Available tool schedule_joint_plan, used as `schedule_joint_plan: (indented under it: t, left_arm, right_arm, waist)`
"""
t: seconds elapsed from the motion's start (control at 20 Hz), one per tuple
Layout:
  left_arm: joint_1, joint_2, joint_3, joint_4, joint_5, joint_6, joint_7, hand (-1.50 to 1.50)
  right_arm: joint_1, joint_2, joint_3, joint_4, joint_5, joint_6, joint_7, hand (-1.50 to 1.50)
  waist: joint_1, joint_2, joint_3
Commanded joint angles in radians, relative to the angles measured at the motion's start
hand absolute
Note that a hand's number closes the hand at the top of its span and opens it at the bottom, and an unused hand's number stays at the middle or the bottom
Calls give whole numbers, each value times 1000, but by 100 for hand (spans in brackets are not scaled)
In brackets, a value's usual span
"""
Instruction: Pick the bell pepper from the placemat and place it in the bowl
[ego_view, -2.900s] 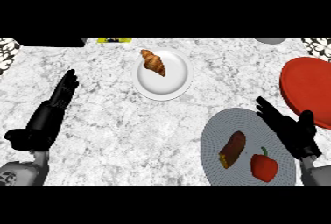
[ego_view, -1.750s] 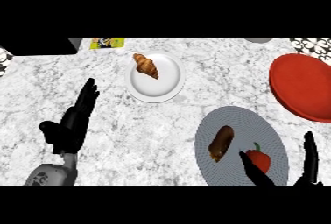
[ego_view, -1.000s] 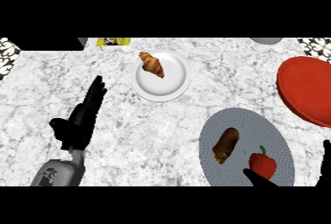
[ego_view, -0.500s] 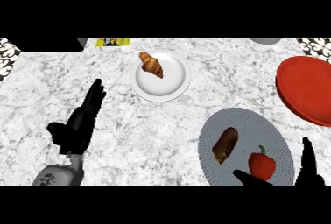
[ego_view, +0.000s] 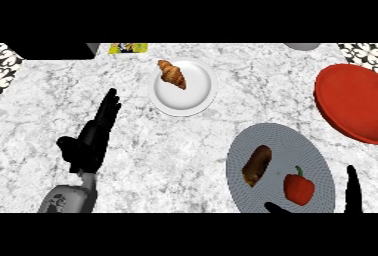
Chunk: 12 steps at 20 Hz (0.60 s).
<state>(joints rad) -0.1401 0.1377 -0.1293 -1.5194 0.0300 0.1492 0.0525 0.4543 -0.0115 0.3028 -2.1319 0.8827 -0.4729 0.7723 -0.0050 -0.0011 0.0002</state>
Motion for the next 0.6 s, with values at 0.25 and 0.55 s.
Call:
schedule_joint_plan:
  t: [0.25, 0.55]
  left_arm:
    - [-49, -15, 47, 31, -4, -32, 13, 0]
    - [28, -39, 12, -79, -27, -27, 56, 0]
  right_arm:
    - [-15, -14, -34, 47, -160, -85, -109, -150]
    - [-64, -1, -54, 110, -217, -127, -108, -150]
  waist:
    - [0, 1, 0]
    - [5, 0, 0]
